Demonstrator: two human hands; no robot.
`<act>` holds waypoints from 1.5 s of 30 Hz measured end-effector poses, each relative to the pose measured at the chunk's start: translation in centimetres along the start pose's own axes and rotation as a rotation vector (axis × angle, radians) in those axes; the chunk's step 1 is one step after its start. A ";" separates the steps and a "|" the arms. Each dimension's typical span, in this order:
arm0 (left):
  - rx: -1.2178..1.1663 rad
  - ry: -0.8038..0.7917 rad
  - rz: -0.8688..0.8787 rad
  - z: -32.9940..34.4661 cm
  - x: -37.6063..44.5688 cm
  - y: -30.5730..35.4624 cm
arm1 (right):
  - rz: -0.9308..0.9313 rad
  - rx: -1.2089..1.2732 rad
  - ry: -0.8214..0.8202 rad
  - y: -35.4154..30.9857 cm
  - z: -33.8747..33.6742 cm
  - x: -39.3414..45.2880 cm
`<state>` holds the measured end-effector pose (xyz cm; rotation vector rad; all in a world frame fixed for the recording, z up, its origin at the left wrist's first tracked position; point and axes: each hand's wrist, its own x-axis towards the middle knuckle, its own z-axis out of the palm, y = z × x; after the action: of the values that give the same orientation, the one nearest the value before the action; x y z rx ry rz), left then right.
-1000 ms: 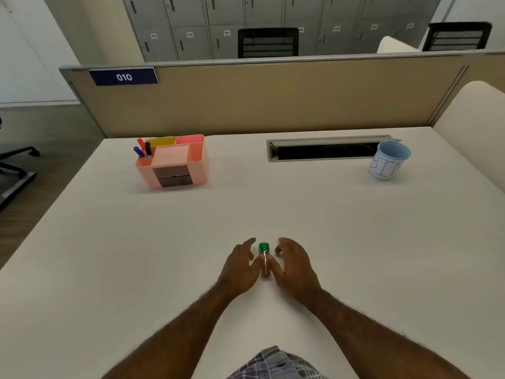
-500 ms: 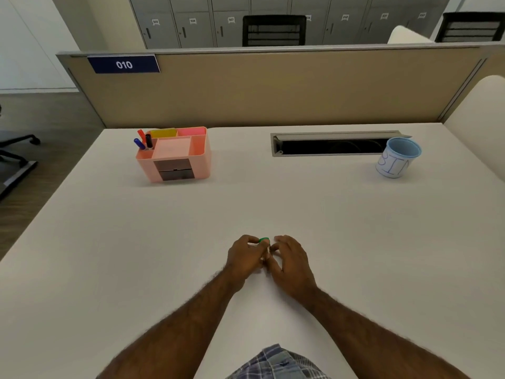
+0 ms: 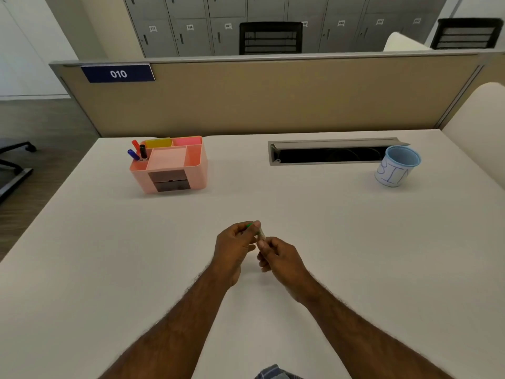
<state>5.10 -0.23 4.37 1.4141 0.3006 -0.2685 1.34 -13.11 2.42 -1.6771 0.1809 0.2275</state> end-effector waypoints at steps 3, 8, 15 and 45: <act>-0.021 0.050 0.046 0.5 0.4 0.5 | -0.017 0.018 0.012 -0.6 -0.4 0.5; -0.060 0.087 0.065 1.0 0.7 0.9 | -0.024 0.055 0.040 -1.0 -0.5 0.9; -0.042 0.077 0.116 1.3 1.1 0.9 | -0.018 0.130 0.042 -0.8 -0.4 0.9; -0.072 -0.010 -0.161 -0.3 3.9 -1.7 | -0.339 0.220 0.719 -8.2 -19.2 9.3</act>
<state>8.14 -0.17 1.30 1.3186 0.4129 -0.3931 13.21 -31.06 10.03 -1.4790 0.4322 -0.6394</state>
